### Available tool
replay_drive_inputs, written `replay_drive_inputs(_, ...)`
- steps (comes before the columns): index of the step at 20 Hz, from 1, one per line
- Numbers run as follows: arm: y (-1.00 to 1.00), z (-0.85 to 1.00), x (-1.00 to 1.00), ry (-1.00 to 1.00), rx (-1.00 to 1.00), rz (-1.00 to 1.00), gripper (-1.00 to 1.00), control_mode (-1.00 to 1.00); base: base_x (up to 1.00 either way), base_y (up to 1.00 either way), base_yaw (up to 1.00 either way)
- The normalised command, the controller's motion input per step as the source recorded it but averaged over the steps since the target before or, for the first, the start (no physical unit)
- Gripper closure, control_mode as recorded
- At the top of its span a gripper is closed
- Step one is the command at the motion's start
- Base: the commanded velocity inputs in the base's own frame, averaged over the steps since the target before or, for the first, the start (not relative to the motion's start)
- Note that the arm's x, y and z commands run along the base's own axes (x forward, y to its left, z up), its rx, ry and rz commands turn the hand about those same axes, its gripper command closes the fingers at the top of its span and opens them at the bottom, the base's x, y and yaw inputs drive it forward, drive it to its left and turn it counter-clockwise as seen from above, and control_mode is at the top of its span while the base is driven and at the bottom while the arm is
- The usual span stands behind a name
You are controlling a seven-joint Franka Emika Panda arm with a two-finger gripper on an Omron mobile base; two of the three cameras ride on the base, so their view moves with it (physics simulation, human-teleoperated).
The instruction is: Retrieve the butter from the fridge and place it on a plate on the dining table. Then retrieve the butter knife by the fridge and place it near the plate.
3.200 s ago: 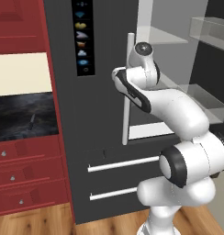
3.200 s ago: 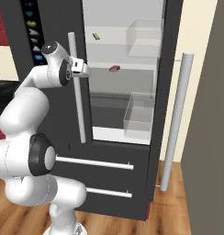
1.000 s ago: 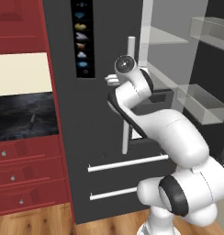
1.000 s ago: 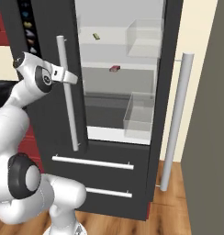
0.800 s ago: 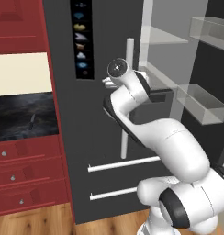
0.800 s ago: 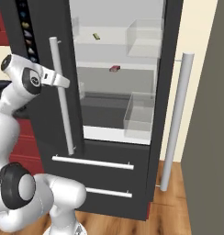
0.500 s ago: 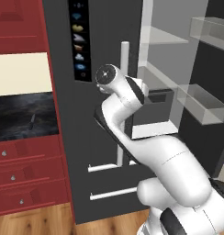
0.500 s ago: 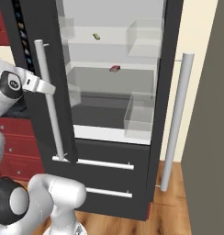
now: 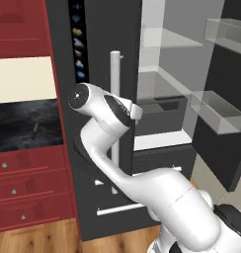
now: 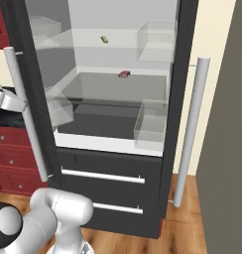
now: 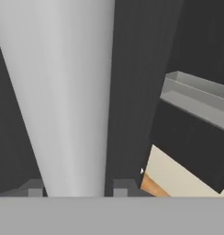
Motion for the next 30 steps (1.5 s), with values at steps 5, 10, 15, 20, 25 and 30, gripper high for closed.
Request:
replay_drive_inputs(5, 0.41, 0.0, -0.44, 0.0, 0.0, -0.02, 1.0, -1.0, 0.0, 0.0, 0.0)
replay_drive_inputs(10, 0.43, 0.0, -0.14, 0.0, 0.0, -0.01, 1.0, -1.0, 0.0, 0.0, 0.0)
replay_drive_inputs(15, 0.59, 0.0, -0.2, 0.0, 0.0, -0.01, 1.0, -1.0, 0.0, 0.0, 0.0)
replay_drive_inputs(20, 0.29, 0.0, -0.13, 0.01, 0.0, -0.04, -1.0, -1.0, 0.0, 0.0, 0.0)
replay_drive_inputs(25, 0.06, 0.0, 0.0, 0.0, 0.0, 0.0, -1.0, -1.0, 0.0, 0.0, 0.0)
replay_drive_inputs(30, 0.29, 0.0, 0.03, 0.0, 0.0, -0.01, -1.0, -1.0, 0.0, 0.0, 0.0)
